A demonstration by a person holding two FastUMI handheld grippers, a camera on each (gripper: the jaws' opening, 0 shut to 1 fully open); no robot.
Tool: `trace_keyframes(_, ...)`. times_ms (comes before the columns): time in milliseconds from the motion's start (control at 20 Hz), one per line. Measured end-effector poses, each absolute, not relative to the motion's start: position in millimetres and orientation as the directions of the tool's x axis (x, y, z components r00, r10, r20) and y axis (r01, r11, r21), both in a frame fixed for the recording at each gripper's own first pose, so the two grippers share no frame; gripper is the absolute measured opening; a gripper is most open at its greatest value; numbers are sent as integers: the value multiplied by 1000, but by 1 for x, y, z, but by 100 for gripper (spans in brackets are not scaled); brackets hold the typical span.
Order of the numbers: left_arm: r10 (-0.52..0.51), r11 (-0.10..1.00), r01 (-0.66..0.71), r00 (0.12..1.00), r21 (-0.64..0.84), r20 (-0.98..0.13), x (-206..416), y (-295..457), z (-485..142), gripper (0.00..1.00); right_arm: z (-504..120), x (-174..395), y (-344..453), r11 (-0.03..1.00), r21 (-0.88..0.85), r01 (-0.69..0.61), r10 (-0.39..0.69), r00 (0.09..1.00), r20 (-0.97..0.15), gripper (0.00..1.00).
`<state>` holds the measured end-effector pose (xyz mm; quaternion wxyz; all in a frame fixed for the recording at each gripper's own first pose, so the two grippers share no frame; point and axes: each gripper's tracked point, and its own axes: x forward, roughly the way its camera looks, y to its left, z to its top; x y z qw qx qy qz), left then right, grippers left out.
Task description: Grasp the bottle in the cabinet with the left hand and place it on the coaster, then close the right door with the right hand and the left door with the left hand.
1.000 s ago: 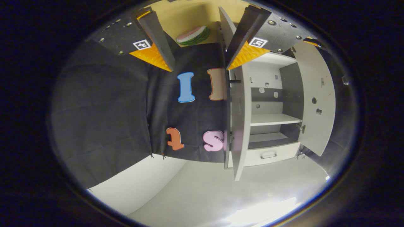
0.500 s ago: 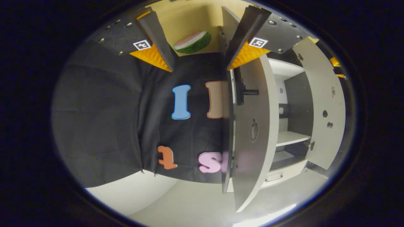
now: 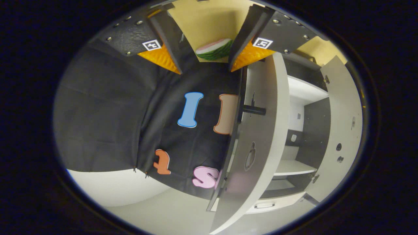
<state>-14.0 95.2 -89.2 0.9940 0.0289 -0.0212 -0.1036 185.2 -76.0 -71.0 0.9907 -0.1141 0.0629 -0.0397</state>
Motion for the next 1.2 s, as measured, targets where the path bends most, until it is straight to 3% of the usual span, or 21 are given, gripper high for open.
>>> trace_keyframes(250,-202,979,202,979,24,23,-18,104,-92,98,-72,184,-71,973,-228,33,-61,991,-119,87)
trace_keyframes(550,-178,984,177,984,26,30,-29,115,-90,99,-81,176,-20,985,-123,-125,111,987,-115,79)
trace_keyframes(1200,52,998,-52,998,41,21,-56,232,-88,100,-70,199,71,967,80,-242,242,970,2,82)
